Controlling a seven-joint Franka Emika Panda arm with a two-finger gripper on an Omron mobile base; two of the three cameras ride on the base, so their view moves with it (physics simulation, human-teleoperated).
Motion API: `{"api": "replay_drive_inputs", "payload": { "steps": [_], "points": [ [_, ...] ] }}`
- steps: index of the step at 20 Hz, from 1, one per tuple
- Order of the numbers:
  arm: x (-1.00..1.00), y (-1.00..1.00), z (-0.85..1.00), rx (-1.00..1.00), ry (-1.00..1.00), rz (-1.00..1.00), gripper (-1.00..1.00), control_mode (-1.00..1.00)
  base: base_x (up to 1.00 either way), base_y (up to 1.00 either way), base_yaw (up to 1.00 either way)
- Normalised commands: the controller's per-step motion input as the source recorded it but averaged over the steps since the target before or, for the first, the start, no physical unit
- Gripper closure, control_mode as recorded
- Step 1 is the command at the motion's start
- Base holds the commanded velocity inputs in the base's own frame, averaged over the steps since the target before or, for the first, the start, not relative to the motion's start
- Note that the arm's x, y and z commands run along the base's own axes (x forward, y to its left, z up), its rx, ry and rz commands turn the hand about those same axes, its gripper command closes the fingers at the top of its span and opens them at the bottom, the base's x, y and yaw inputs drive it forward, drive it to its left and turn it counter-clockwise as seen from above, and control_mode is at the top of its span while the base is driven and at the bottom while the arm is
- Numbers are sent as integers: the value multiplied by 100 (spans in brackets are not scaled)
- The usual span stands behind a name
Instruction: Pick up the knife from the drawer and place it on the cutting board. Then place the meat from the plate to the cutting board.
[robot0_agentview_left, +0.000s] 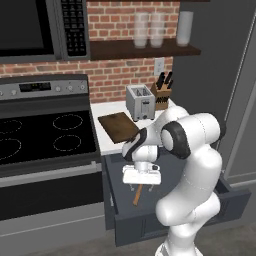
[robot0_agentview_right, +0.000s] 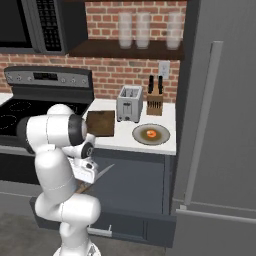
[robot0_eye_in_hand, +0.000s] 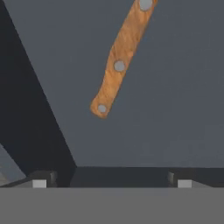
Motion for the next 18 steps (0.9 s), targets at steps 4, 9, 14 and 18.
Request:
{"api": "replay_drive_inputs", "payload": {
  "steps": [4,9,14,18],
  "points": [
    [34,35,0,-6,-21,-7,-100,-100,0,0,0],
    [49,22,-11,-8,-14,-6,-100,-100,0,0,0],
    [55,14,-14,-7,-3,-7,-100,-100,0,0,0],
    [51,3,-16,-4,0,-6,-100,-100,0,0,0]
  ]
}}
